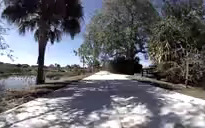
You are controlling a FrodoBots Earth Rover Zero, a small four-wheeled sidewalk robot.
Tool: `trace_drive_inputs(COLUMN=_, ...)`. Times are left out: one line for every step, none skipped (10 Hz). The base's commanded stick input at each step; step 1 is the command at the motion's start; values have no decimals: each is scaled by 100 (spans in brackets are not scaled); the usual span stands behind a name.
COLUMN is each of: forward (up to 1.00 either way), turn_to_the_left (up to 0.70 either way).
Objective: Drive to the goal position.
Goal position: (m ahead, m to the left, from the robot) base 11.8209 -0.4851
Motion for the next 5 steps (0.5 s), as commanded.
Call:
trace_drive_inputs(forward=85, turn_to_the_left=0)
trace_drive_inputs(forward=85, turn_to_the_left=0)
trace_drive_inputs(forward=85, turn_to_the_left=0)
trace_drive_inputs(forward=85, turn_to_the_left=0)
trace_drive_inputs(forward=85, turn_to_the_left=0)
